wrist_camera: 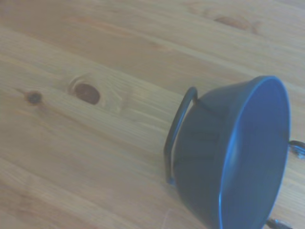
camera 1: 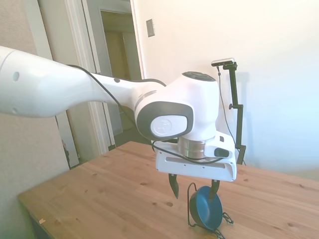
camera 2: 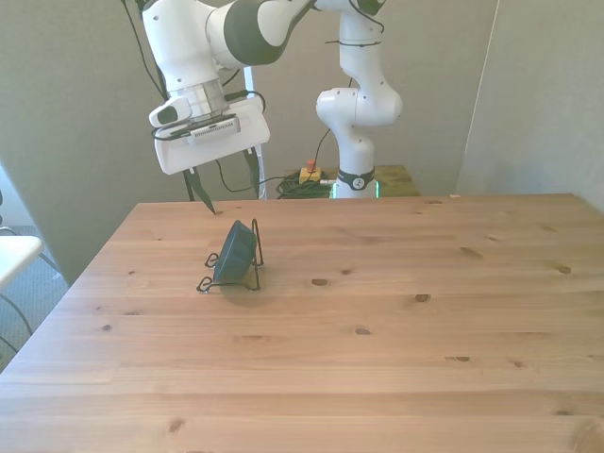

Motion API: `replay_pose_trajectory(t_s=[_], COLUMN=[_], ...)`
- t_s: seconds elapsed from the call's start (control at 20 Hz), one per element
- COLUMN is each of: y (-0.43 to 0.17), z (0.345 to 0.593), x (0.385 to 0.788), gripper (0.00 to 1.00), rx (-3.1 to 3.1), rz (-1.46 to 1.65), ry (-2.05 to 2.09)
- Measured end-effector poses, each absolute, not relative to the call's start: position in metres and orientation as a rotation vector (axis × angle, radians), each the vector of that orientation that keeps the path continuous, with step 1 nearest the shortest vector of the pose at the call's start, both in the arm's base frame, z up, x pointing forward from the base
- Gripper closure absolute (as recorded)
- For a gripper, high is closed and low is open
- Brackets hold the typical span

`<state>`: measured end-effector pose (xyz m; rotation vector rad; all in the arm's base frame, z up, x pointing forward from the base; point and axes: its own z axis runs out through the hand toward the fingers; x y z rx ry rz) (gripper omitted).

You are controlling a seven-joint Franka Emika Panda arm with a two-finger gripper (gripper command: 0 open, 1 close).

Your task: Unload the bowl

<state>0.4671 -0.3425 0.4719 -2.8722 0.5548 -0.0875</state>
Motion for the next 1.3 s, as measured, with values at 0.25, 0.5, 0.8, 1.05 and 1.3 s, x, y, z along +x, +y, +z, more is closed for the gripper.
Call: replay_pose_trajectory(t_s=[0.25,0.5,0.8,1.05,1.3], y=[-0.358,-0.364,-0.365,-0.363,-0.359], z=[0.463,0.451,0.446,0.434,0.429], x=[0.474,0.482,0.486,0.493,0.496], gripper=[0.00,0.00,0.00,1.00,1.00], rx=[-2.871,-2.872,-2.882,-2.887,-2.881], rz=[-0.041,-0.057,-0.079,-0.071,-0.050], ry=[0.432,0.350,0.266,0.257,0.244])
